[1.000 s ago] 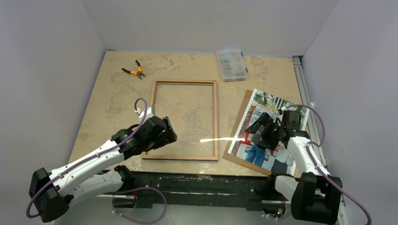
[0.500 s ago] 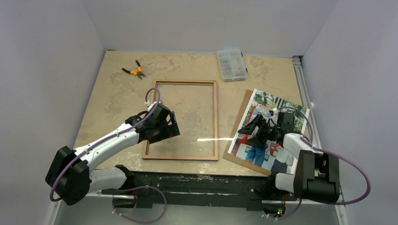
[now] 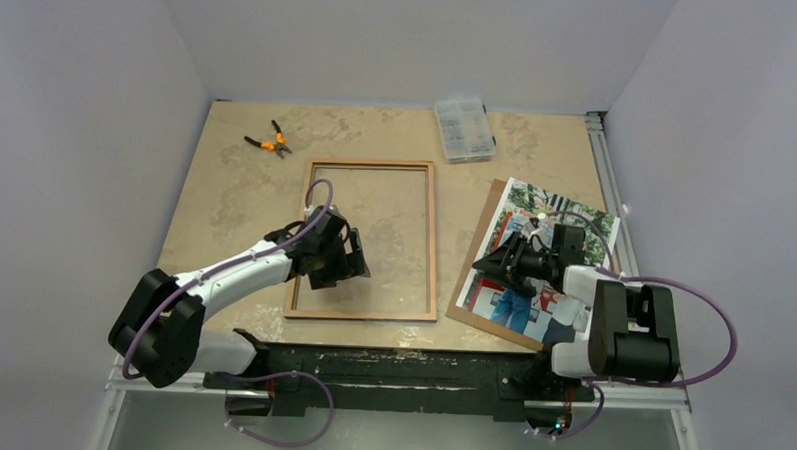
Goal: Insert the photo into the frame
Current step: Pick up the photo frame item at the center of the board.
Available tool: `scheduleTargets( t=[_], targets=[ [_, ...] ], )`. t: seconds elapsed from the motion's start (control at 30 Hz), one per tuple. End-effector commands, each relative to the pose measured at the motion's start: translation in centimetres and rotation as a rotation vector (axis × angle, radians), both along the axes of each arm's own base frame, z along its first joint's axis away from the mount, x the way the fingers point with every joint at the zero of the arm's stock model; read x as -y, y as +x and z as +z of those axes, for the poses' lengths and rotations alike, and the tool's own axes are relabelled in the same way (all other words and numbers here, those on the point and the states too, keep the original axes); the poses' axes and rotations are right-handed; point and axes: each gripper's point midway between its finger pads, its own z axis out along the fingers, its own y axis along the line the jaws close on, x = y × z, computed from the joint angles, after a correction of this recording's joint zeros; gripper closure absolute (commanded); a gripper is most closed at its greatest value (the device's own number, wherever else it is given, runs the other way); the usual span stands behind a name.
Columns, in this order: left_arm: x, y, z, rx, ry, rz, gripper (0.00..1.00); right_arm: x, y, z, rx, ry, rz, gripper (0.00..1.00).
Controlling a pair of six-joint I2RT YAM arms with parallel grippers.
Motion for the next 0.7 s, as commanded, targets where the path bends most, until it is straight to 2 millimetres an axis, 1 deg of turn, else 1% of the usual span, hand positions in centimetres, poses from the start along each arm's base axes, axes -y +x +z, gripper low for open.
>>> scheduleTargets(
  t=[0.0,0.2,0.3,0.4,0.57,0.67],
  targets=[
    [0.9,0.7,0.2,0.022,-0.041,-0.032,0.18,-1.2,0.1,2.6,0.127,0.085,0.077,0.62],
    [1.2,0.7,0.2,0.023,-0.054,-0.043,0.21,-2.4,0.0,3.6,0.178,0.123,0.118,0.66],
    [1.3,0.7,0.2,0.025,-0.059,-0.05,0.23,-3.0,0.2,3.5,0.18,0.115,0.127,0.67],
    [1.3,0.6,0.1,0.019,-0.057,-0.051,0.24,-4.2,0.3,3.2,0.168,0.115,0.138,0.68],
    [1.2,0.5,-0.1,0.012,-0.052,-0.053,0.25,-4.4,0.8,3.3,0.164,0.126,0.106,0.8],
    [1.3,0.5,0.0,0.016,-0.056,-0.057,0.23,-4.2,1.1,3.5,0.171,0.11,0.085,0.92]
  ],
)
